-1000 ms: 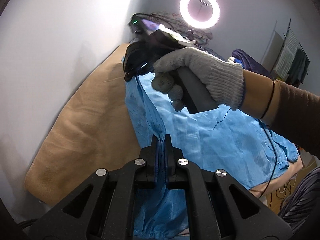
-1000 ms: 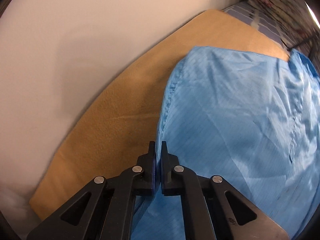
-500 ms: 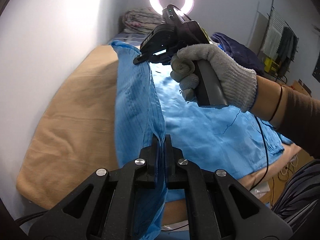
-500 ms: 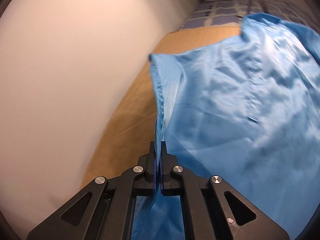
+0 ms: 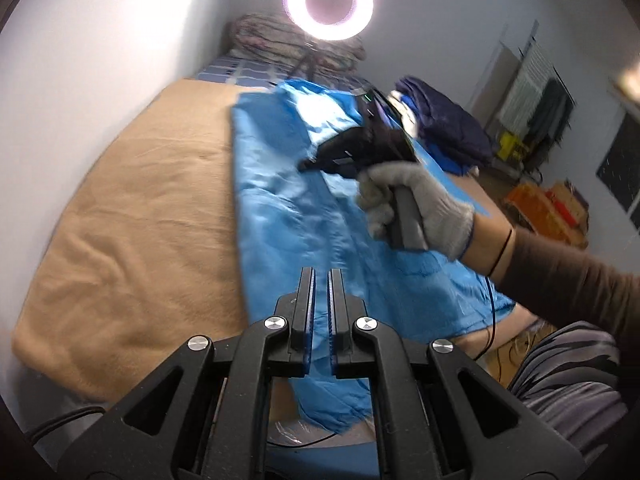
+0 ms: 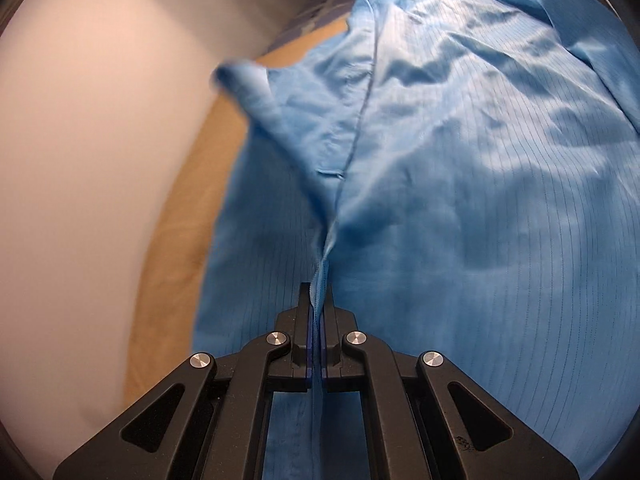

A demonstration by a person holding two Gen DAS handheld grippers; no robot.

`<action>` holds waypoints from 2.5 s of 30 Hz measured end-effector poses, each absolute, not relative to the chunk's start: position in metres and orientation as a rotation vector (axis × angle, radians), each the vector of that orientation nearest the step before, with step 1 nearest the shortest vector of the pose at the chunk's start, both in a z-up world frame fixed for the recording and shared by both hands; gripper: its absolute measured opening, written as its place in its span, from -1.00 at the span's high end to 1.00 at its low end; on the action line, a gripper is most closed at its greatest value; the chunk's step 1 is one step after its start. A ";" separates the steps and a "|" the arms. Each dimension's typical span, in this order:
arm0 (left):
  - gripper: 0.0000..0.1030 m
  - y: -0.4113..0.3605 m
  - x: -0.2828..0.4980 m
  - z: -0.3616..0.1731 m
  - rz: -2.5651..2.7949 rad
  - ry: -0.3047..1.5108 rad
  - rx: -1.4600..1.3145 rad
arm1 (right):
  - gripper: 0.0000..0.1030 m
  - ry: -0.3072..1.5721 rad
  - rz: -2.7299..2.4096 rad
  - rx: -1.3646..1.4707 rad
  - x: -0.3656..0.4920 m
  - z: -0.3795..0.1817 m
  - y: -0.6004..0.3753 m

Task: Fold large clothes

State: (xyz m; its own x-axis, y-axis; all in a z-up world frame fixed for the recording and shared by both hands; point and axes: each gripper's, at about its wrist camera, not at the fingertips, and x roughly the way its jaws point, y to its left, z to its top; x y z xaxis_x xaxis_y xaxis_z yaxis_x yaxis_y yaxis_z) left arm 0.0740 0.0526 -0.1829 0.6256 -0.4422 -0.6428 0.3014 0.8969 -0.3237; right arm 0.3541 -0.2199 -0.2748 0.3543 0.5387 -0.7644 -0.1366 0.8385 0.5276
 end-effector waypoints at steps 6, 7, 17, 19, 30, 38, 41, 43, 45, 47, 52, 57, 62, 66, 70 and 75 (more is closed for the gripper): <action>0.97 0.078 0.097 -0.199 -0.367 0.828 -0.228 | 0.98 1.130 0.455 0.400 0.347 -0.279 -0.217; 0.97 0.076 0.102 -0.203 -0.366 0.832 -0.223 | 0.98 1.131 0.453 0.410 0.345 -0.279 -0.218; 0.97 0.025 0.151 -0.260 -0.478 0.946 -0.130 | 0.98 1.146 0.448 0.455 0.320 -0.273 -0.235; 0.97 0.027 0.158 -0.276 -0.459 0.992 -0.104 | 0.95 1.177 0.469 0.465 0.317 -0.271 -0.240; 0.96 0.070 0.152 -0.264 -0.406 0.958 -0.219 | 0.40 1.306 0.606 0.359 0.229 -0.259 -0.252; 0.96 0.064 0.153 -0.262 -0.428 0.941 -0.222 | 0.94 1.324 0.663 0.214 0.179 -0.262 -0.218; 0.96 0.051 0.155 -0.268 -0.485 0.949 -0.232 | 0.94 1.305 0.656 0.193 0.170 -0.260 -0.216; 0.96 0.040 0.155 -0.276 -0.494 0.965 -0.190 | 0.94 1.293 0.652 0.167 0.163 -0.255 -0.217; 0.96 0.032 0.156 -0.285 -0.498 0.980 -0.162 | 0.93 1.283 0.642 0.151 0.153 -0.248 -0.220; 0.96 0.028 0.154 -0.289 -0.498 0.970 -0.131 | 0.90 1.260 0.628 0.133 0.144 -0.237 -0.227; 0.96 0.019 0.156 -0.277 -0.484 0.985 -0.063 | 0.53 1.169 0.556 0.145 0.122 -0.204 -0.267; 0.79 0.026 0.157 -0.226 -0.459 0.880 -0.034 | 0.25 1.038 0.463 0.226 0.106 -0.172 -0.328; 0.04 0.032 0.162 -0.166 -0.443 0.752 -0.026 | 0.24 0.958 0.350 0.255 0.098 -0.137 -0.378; 0.03 0.029 0.170 -0.123 -0.462 0.687 -0.035 | -0.20 0.904 0.267 0.201 0.087 -0.106 -0.412; 0.02 0.012 0.177 -0.089 -0.476 0.656 0.010 | -0.22 0.881 0.178 0.159 0.077 -0.093 -0.448; -0.12 -0.018 0.171 -0.071 -0.504 0.671 0.155 | -0.22 0.892 0.038 0.181 0.078 -0.109 -0.499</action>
State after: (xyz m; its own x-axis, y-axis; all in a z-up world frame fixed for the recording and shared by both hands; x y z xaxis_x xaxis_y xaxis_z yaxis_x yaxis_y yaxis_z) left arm 0.1708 -0.0176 -0.0715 0.6685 -0.3962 -0.6294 0.4939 0.8692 -0.0226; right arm 0.0783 -0.4986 -0.1090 0.6286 0.1081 -0.7702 0.0423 0.9841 0.1727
